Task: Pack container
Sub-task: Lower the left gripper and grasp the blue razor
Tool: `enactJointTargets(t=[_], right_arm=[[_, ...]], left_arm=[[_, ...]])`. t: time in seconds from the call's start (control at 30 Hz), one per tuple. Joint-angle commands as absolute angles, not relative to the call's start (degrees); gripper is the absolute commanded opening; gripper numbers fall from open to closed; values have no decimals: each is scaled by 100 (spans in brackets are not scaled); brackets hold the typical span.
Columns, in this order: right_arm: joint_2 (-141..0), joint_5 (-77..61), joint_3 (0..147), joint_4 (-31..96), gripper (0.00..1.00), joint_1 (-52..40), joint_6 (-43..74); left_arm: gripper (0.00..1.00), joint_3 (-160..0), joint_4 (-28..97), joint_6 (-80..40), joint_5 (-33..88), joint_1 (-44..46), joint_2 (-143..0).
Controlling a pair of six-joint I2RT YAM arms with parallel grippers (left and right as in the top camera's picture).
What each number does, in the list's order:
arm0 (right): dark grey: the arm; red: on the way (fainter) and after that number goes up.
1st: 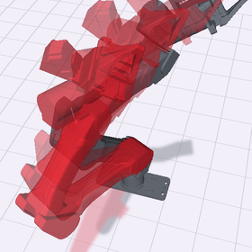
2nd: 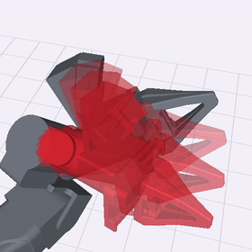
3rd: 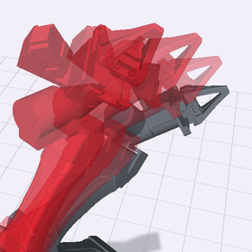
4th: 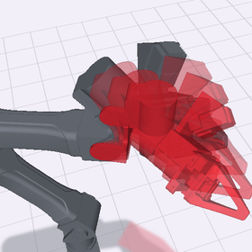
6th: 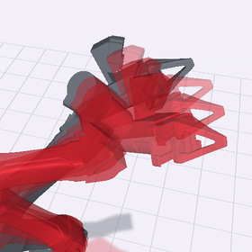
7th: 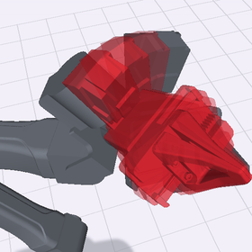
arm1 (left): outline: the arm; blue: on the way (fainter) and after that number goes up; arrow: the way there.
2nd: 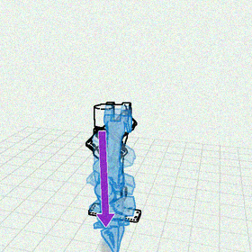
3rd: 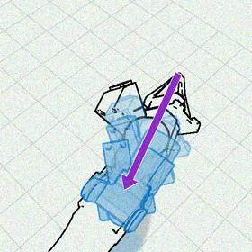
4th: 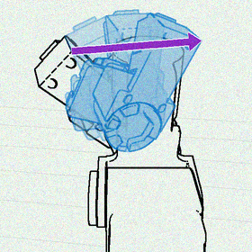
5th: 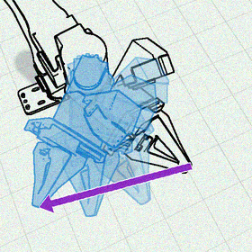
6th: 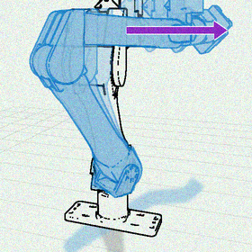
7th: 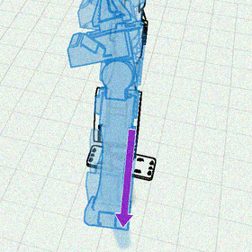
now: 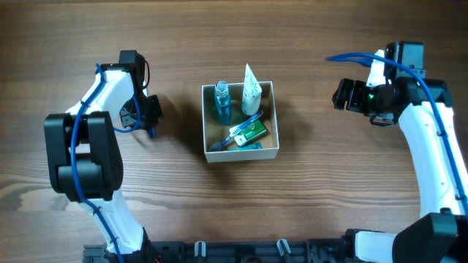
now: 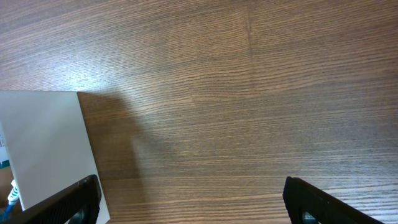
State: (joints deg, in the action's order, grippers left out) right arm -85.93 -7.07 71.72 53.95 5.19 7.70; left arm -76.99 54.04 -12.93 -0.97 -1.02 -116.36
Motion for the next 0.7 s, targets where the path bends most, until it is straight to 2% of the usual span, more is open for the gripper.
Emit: enactJointTargets(t=[0.0, 0.1, 0.23, 0.43, 0.67], right_arm=[[-8604, -738, 7188, 5384, 95, 528, 746], [-8604, -738, 7188, 5382, 95, 528, 746], [-8604, -735, 7188, 5382, 95, 528, 749], [-8604, -735, 7188, 5382, 95, 528, 746], [-8604, -735, 7188, 5380, 95, 528, 746]], left_arm=[[17, -7509, 5422, -1291, -242, -95, -11887], [9, -7509, 5422, -1291, -242, -95, -11887], [4, -7509, 5426, -1288, -242, -95, -11885], [4, -7636, 5551, -1288, -242, -97, -11883], [4, -8473, 6326, -1286, -242, -95, -11568]])
